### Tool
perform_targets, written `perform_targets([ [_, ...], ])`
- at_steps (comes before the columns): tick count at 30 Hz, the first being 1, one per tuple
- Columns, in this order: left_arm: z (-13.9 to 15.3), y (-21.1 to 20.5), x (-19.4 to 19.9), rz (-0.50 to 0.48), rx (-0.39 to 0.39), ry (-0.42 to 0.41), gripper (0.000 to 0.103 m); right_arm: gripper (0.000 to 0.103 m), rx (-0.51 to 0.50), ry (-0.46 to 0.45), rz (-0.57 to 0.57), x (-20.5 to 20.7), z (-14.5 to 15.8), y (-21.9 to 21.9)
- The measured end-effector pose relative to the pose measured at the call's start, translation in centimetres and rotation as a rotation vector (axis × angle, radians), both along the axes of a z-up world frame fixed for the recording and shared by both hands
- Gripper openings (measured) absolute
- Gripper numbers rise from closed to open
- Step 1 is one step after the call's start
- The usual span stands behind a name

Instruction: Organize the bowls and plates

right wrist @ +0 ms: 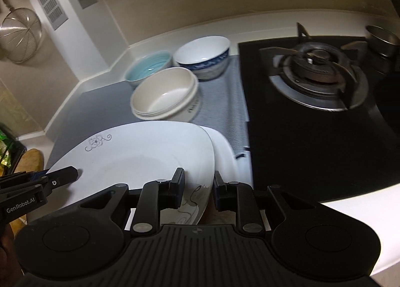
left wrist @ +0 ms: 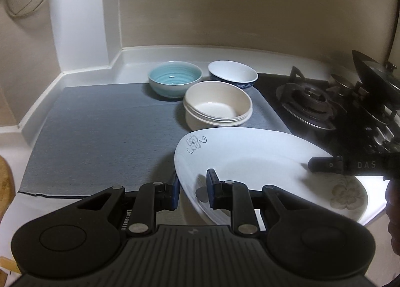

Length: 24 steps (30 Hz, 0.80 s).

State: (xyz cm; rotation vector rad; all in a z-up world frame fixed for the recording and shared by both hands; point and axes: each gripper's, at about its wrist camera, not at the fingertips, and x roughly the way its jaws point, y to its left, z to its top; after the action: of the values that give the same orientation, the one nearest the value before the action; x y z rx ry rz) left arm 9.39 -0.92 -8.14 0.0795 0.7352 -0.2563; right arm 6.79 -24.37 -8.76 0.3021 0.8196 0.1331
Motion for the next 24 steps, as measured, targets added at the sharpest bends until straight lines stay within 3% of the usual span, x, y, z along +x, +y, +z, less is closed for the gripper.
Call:
perform_targets([
  [24, -3.1, 0.2, 0.1, 0.057, -0.041, 0.045, 0.028, 0.024, -0.015, 0.016, 0.049, 0.7, -1.8, -1.0],
])
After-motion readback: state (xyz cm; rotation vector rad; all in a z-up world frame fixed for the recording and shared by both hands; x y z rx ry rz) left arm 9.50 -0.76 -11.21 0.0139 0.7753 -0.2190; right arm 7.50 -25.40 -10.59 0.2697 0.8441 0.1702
